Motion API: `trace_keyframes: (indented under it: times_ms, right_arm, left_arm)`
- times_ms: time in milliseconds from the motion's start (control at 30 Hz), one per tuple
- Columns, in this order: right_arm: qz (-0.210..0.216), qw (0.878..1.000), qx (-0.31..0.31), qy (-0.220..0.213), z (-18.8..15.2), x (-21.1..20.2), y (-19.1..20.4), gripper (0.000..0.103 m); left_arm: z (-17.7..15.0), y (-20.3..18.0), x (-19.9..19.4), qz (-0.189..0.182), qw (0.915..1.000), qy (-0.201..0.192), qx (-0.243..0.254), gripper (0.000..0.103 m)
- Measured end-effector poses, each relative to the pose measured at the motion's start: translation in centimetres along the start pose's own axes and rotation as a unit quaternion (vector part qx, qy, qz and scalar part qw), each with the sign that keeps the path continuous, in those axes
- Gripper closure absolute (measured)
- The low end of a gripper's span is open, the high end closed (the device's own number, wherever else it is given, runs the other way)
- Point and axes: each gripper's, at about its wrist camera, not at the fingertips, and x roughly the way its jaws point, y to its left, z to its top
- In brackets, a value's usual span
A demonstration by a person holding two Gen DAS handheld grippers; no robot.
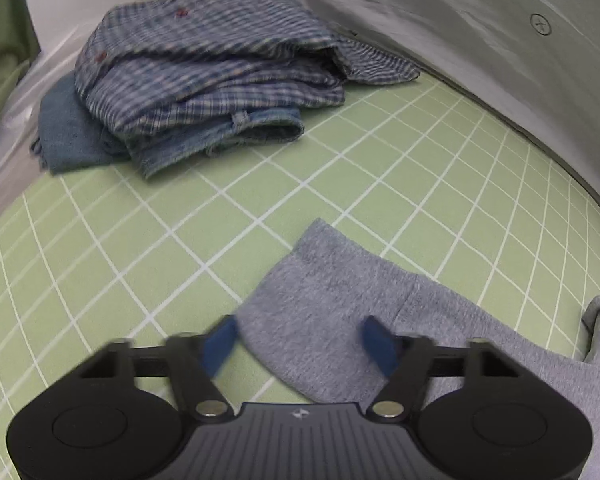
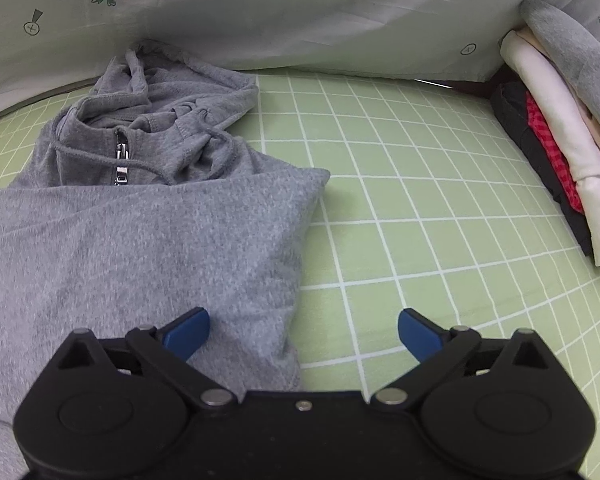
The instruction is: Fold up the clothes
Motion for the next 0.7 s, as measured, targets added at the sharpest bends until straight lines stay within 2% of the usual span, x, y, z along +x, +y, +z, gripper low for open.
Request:
trace_keyframes:
  times_ms: [33,100,200,333,433,567,600,667,700]
  right_arm:
    - [0.001,1.0,0.003,-0.002,-0.2,-0.1,-0.2,0.001]
    - [0.002,1.0,0.008,-0.006,-0.5,-0.4,-0.7,0.002]
    - [0.003,1.0,0.016,-0.012,-1.0,-0.7,-1.3,0.002]
    - [0.005,0.999,0.026,-0.021,-1.7,-1.2,-2.2,0.002]
    - [0.007,0.999,0.035,-0.027,-2.2,-1.6,-3.0,0.002]
    - [0.008,0.998,0.056,-0.032,-3.1,-2.3,-4.9,0.002]
    - [0.009,0.998,0.062,-0.033,-3.3,-2.5,-5.4,0.002]
    - [0.005,0.997,0.063,-0.038,-3.5,-2.8,-6.0,0.002]
    - [0.006,0.997,0.063,-0.042,-3.4,-3.0,-6.2,0.002]
  left_arm:
    - [0.2,0.0,0.0,-0.019,0.9998,0.005,-0.003,0.089]
    - [0.3,-0.2,-0.4,-0.043,0.9989,0.009,-0.017,0.09]
    - [0.4,-2.1,-2.5,-0.066,0.9975,-0.021,0.006,0.091]
    - [0.0,-6.3,-5.5,-0.13,0.9901,-0.039,0.035,0.091]
    - [-1.4,-10.8,-7.7,-0.185,0.9796,-0.042,0.065,0.091]
    - [-4.4,-16.9,-10.9,-0.263,0.9557,-0.026,0.129,0.09]
    - [-5.4,-18.3,-11.5,-0.272,0.9504,-0.02,0.149,0.085]
    - [-7.1,-20.4,-12.4,-0.275,0.9428,-0.009,0.188,0.069]
    - [-7.9,-21.2,-12.6,-0.272,0.9395,-0.004,0.208,0.049]
